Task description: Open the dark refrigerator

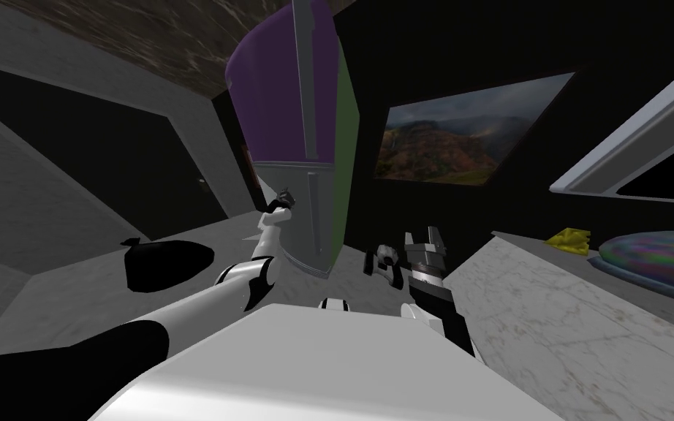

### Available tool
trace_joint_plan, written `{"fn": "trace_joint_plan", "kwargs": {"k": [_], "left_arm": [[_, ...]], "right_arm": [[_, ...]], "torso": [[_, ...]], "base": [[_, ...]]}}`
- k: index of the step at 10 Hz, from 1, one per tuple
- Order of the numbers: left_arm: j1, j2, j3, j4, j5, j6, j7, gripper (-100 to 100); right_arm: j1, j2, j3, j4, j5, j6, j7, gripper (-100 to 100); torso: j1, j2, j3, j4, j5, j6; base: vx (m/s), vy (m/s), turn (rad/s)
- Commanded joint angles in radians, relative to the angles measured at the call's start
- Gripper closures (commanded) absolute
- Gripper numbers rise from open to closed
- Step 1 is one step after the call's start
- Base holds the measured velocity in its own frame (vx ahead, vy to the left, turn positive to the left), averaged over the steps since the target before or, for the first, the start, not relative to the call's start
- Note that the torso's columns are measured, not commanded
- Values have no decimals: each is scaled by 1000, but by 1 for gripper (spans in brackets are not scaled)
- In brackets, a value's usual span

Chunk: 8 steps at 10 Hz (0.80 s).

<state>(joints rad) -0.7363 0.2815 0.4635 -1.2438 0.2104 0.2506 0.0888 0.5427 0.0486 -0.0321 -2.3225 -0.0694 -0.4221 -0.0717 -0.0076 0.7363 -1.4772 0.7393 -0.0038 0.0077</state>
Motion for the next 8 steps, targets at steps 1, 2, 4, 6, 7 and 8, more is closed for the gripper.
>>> {"fn": "trace_joint_plan", "kwargs": {"k": [1,2,4,6,7,8], "left_arm": [[-79,4,9,67,30,37,-1,-100],[-109,8,22,103,53,71,-3,-100],[-172,11,33,169,75,103,-5,-100],[-230,14,44,217,97,134,-7,-100],[-250,14,44,219,97,134,-7,-100],[-283,17,53,258,118,164,-8,-100]], "right_arm": [[0,0,0,0,0,0,0,0],[0,0,0,0,0,0,0,0],[0,0,0,0,0,0,0,0],[0,0,0,0,0,0,0,0],[0,0,0,0,0,0,0,0],[0,0,0,0,0,0,0,0]], "torso": [[-1,1,0,0,0,0],[-1,0,0,0,0,1],[-1,0,0,0,0,1],[1,0,0,0,0,0],[1,0,0,-1,1,-2],[2,0,0,-1,1,-2]], "base": [[-53,-57,47],[-69,-56,56],[-73,-49,35],[-69,-44,28],[-62,-53,32],[-67,-54,51]]}}
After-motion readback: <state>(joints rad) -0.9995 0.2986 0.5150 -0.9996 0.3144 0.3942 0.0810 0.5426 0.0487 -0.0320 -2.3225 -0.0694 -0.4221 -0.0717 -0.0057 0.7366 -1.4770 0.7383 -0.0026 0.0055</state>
